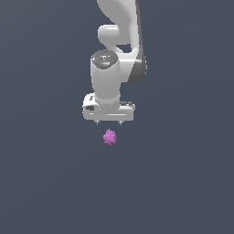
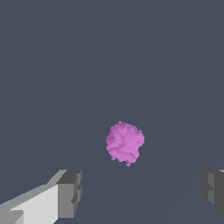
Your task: Pick up the object and move it to a goal position.
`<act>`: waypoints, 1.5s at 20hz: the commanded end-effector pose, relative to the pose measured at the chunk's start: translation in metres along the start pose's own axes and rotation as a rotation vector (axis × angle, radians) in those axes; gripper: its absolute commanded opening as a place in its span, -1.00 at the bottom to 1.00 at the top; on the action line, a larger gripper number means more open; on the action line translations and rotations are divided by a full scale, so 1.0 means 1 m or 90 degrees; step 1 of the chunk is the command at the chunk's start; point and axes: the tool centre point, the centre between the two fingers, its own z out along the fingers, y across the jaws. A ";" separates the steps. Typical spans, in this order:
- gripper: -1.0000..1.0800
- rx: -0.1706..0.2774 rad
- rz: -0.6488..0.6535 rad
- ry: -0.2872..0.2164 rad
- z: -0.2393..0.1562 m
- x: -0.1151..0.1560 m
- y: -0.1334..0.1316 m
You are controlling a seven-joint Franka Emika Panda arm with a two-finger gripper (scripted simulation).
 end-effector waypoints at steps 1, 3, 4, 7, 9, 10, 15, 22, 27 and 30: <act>0.92 0.000 0.000 0.000 0.000 0.000 0.000; 0.92 0.001 0.004 0.000 -0.001 0.000 0.001; 0.92 0.002 0.009 0.001 -0.002 0.001 0.003; 0.92 0.007 0.032 0.003 -0.009 0.002 0.010; 0.92 0.010 0.040 0.004 -0.013 0.002 0.014; 0.92 0.011 0.042 0.004 -0.014 0.003 0.015; 0.92 0.010 0.043 0.004 -0.012 0.002 0.014; 0.92 0.011 0.084 0.002 0.010 0.002 0.011; 0.92 0.010 0.140 -0.001 0.039 -0.001 0.008; 0.92 0.008 0.174 -0.003 0.057 -0.003 0.006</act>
